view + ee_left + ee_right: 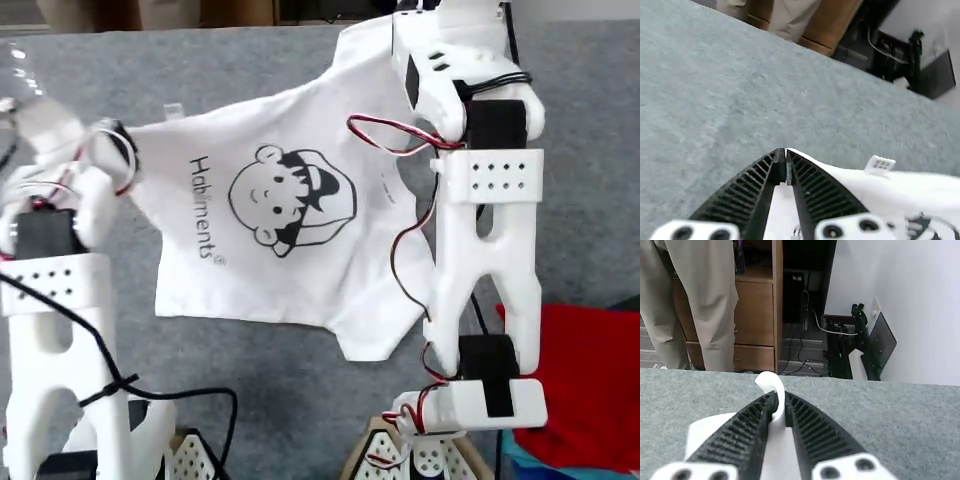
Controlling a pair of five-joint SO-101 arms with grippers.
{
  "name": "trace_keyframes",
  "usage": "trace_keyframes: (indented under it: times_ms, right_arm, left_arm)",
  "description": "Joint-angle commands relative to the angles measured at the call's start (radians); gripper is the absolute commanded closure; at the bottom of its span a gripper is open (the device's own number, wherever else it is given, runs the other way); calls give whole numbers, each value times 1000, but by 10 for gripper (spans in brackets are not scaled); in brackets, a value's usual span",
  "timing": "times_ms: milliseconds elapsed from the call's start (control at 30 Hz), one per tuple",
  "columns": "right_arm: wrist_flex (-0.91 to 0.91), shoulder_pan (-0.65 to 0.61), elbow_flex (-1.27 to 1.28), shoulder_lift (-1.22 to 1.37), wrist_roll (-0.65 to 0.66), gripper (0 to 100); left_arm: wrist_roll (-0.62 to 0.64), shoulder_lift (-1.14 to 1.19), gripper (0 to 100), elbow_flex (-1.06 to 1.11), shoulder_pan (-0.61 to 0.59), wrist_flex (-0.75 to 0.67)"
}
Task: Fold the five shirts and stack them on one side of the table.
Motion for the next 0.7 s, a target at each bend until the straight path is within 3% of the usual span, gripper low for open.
trace_keyframes:
  times_ms: [0, 133, 333, 667]
  right_arm:
    - [60, 2, -18, -31, 20, 994]
    - [279, -2, -82, -28, 144, 994]
    - [531, 5, -173, -28, 224, 994]
    - [862, 5, -225, -30, 281, 994]
  left_arm:
    - [-5, -12, 981, 26, 41, -23]
    - [-5, -12, 981, 74, 37, -18]
    - [-5, -13, 981, 135, 37, -12]
    - [-14, -21, 981, 120, 40, 215]
